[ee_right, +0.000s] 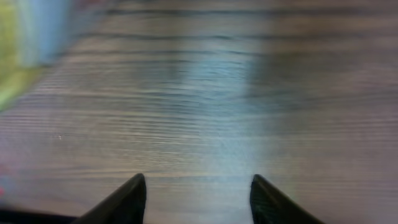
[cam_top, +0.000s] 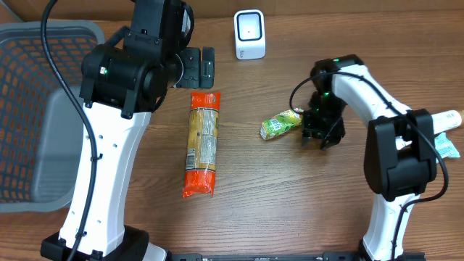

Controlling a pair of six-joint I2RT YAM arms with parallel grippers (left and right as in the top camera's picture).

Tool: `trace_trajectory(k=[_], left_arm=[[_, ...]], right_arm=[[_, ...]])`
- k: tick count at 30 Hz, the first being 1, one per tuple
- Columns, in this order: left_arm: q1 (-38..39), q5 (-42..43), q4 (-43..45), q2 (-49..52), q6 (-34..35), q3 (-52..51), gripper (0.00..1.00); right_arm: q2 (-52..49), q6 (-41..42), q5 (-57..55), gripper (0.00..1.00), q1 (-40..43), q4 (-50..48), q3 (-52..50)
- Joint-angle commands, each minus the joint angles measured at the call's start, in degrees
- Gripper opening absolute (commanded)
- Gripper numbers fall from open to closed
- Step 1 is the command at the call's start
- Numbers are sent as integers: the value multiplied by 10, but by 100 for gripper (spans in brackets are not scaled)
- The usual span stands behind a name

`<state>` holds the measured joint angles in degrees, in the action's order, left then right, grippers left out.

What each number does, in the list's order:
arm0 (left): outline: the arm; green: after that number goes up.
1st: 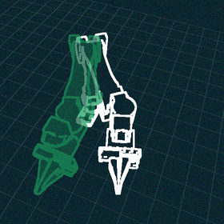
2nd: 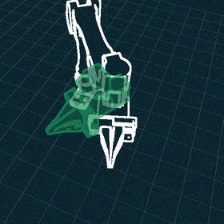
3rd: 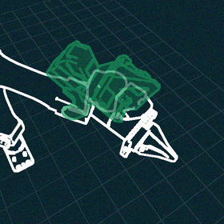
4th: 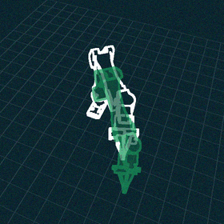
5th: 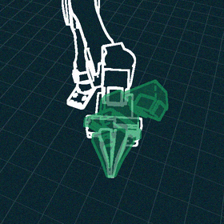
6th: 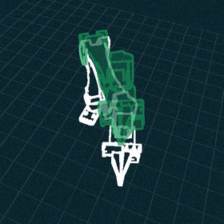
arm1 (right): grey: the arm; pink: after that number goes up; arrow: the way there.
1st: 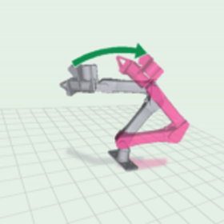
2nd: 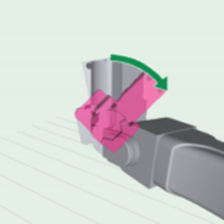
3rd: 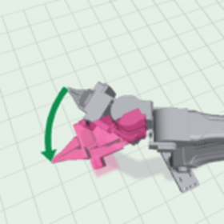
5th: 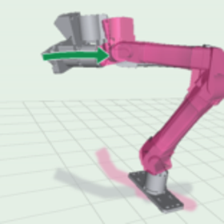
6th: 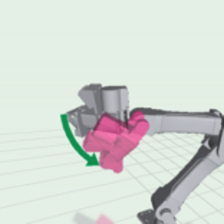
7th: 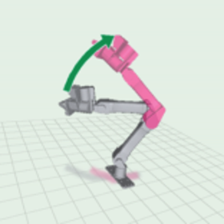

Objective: Scan the item barcode

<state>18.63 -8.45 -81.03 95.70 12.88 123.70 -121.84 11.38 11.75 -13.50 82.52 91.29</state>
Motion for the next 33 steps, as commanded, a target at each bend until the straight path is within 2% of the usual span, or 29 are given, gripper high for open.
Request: trace_trajectory(k=[1, 9, 11, 12, 16, 21, 27, 33], left_arm=[[-2, -5, 0, 2, -11, 2, 100], [-2, -5, 0, 2, -11, 2, 100], [-2, -5, 0, 2, -11, 2, 100], [-2, -5, 0, 2, -11, 2, 99], [-2, -5, 0, 2, -11, 2, 100], [-2, -5, 0, 2, -11, 2, 100], [-2, -5, 0, 2, -11, 2, 100], [-2, -5, 0, 2, -11, 2, 100]], right_arm=[[10, -29, -19, 58, -14, 4, 28], [11, -29, -43, 54, -13, 15, 197], [11, -29, -46, 63, -13, -15, 216], [11, -29, -47, 67, -13, -38, 216], [4, -29, -46, 65, -16, -144, 180], [-14, -29, -46, 65, -31, -208, 111], [-19, -29, -47, 66, -32, -232, 50], [-19, -29, -46, 67, -32, -180, 47]])
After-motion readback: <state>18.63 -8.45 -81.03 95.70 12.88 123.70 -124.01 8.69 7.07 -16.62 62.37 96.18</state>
